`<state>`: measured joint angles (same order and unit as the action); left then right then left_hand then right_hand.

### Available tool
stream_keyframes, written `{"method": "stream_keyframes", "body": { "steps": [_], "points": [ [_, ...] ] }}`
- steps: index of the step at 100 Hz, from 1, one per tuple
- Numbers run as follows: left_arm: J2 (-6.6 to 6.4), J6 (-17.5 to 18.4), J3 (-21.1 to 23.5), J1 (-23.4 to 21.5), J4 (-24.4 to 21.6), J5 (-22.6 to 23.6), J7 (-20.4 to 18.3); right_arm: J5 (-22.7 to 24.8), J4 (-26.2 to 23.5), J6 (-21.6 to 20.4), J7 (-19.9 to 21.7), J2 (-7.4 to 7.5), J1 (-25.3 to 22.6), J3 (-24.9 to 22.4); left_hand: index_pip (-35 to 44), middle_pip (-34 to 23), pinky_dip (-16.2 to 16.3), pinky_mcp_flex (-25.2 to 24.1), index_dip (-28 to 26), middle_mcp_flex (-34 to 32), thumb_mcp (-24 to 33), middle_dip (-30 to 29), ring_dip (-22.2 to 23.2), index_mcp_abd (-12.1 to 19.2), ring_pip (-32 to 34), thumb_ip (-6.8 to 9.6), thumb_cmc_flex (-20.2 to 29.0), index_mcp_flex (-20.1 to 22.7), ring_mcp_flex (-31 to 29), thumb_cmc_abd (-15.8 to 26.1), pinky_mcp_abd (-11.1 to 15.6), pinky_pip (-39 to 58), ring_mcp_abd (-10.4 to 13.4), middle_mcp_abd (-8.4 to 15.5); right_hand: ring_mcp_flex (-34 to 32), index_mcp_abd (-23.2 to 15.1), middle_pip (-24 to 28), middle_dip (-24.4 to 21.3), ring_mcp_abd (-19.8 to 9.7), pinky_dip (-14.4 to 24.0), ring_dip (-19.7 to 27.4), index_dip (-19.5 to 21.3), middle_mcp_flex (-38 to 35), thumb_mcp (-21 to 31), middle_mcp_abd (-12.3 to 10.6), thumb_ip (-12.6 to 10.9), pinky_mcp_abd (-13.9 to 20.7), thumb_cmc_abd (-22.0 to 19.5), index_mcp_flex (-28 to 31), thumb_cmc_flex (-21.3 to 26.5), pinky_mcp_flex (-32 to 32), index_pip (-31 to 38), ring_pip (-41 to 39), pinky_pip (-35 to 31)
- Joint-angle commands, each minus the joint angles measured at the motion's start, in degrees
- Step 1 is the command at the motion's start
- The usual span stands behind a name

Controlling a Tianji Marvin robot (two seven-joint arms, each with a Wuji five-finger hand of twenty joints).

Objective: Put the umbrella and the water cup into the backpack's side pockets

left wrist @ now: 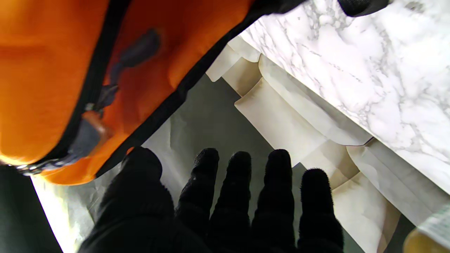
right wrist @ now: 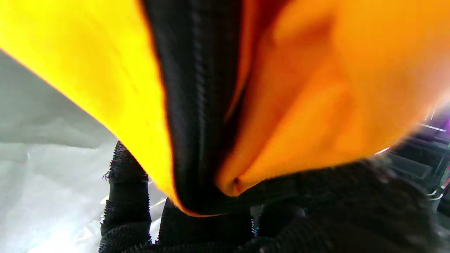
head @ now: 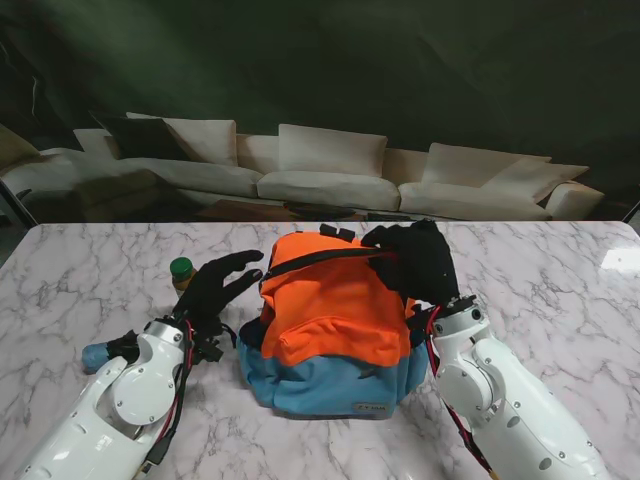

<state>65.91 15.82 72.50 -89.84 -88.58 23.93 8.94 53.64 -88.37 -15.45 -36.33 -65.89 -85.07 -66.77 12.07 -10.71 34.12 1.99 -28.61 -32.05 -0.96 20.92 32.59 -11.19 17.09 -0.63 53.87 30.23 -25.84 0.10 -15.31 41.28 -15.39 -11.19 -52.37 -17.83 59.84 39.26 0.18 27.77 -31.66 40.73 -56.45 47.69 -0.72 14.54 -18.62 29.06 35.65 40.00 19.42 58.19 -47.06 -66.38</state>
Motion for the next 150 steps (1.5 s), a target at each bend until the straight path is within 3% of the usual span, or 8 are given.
{"method": "stream_keyframes", "body": {
  "steps": [1,14,25,35,56,99,120,150],
  "points": [
    [-0.29,0.82,0.29,-0.53,-1.21,0.67,-1.04,0.68,1.93,-0.30,0.27,0.35,-0.30,0.71,-0.73,0.18,0.22,-1.05,0.48,2.01,-0.75,0.13,0.24,0.58,0.02,0.30,-0.81,-1.63,-0.05,2.74,-0.65,0.34,0.84,0.76,-1.48,-10.42,4.17,-0.43,-1.78,-0.22,0.88,1.54,-2.34,4.21,-1.11,-2.28,1.75,-6.91,2.74,5.50,-0.22,5.64,0.20,-0.73],
    [-0.71,1.79,1.44,-1.69,-3.12,1.23,-2.32,0.88,3.11,-0.32,-0.21,0.36,0.42,1.51,-1.80,1.74,-0.38,-1.64,0.81,4.34,-0.88,-0.59,-0.51,0.54,-1.31,0.25,-1.99,-3.53,1.25,1.74,-0.33,-1.04,1.20,0.56,-1.53,-10.31,4.14,-0.70,-1.83,-0.43,1.05,1.09,-2.36,4.46,-1.23,-2.10,1.69,-6.88,2.57,5.30,-0.23,5.54,0.54,-0.66],
    [-1.87,2.61,3.33,-3.03,-5.73,1.24,-7.44,1.72,3.48,-0.21,-0.60,0.55,0.84,1.45,-9.47,8.92,-2.86,-2.84,4.51,16.51,-0.82,-6.28,-5.22,-0.76,-6.63,0.08,-7.66,-16.90,6.90,-2.12,0.74,-7.82,1.30,-0.84,-1.49,-10.24,4.12,-0.85,-1.94,-0.63,1.24,0.71,-2.44,4.39,-1.38,-1.96,1.56,-6.85,2.55,5.16,-0.37,5.41,0.95,-0.44],
    [-2.57,4.62,4.51,-3.55,-7.40,2.17,-9.74,1.49,3.00,-0.13,0.17,0.58,0.69,0.78,-12.77,11.31,-3.78,-2.54,8.46,23.63,-0.87,-10.61,-8.41,-1.89,-8.60,-0.26,-12.77,-22.53,9.70,-5.15,1.38,-12.52,0.46,-2.87,-1.52,-10.16,4.16,-0.97,-1.93,-1.06,1.49,0.36,-2.42,4.40,-1.37,-1.89,1.29,-6.91,2.48,5.15,-0.73,5.40,1.53,0.16],
    [-4.14,7.10,5.89,-1.22,-10.80,3.15,-16.34,2.11,2.93,-0.18,0.81,0.84,0.89,0.30,-12.77,10.07,-3.79,-1.94,10.60,18.40,-1.26,-10.07,-9.12,-2.06,-8.15,-0.61,-16.60,-22.66,8.46,-7.50,0.03,-14.79,0.33,-3.87,-2.24,-10.08,3.53,-1.70,-2.39,-1.76,2.12,-1.51,-3.13,3.60,-1.70,-1.48,1.03,-6.61,1.95,4.62,-1.05,4.69,2.97,0.85],
    [-4.58,9.75,4.46,1.08,-13.23,1.99,-18.34,2.12,2.77,0.43,0.49,0.77,1.16,-0.25,-11.64,10.93,-3.00,-0.94,11.34,18.53,-1.29,-10.79,-9.54,-3.32,-8.26,-1.00,-19.93,-19.69,7.92,-5.52,-1.02,-16.46,0.20,-5.61,-2.31,-10.15,3.59,-1.76,-2.35,-2.50,2.28,-2.30,-3.06,3.09,-1.22,-1.59,0.62,-6.95,1.86,4.80,-1.42,5.01,3.72,1.61],
    [-4.38,8.65,-0.04,5.28,-11.09,3.59,-17.64,2.06,2.13,0.24,-0.04,0.63,1.03,-0.11,-13.02,12.54,-1.75,-0.70,13.54,27.74,-0.95,-16.41,-9.63,-3.04,-8.28,-0.88,-19.78,-22.57,9.42,-7.03,-0.55,-16.94,-0.19,-5.15,-2.46,-9.93,3.53,-1.83,-2.29,-2.73,2.41,-3.05,-3.08,2.77,-1.72,-1.60,0.50,-7.17,1.67,4.82,-1.50,4.61,4.22,1.70],
    [-4.20,4.66,-5.67,11.54,-6.87,5.99,-17.92,2.11,1.99,-0.49,-0.13,0.61,1.30,1.04,-12.97,11.40,-2.10,0.28,14.60,26.09,-0.29,-13.82,-10.62,-4.85,-7.98,-0.57,-17.10,-22.56,9.83,-14.18,0.51,-16.40,-0.97,-6.35,-2.58,-9.59,3.44,-1.92,-2.27,-2.95,2.44,-4.62,-3.14,2.28,-1.43,-1.62,0.47,-7.45,1.34,4.95,-1.55,4.57,4.66,1.64]
  ]
}}
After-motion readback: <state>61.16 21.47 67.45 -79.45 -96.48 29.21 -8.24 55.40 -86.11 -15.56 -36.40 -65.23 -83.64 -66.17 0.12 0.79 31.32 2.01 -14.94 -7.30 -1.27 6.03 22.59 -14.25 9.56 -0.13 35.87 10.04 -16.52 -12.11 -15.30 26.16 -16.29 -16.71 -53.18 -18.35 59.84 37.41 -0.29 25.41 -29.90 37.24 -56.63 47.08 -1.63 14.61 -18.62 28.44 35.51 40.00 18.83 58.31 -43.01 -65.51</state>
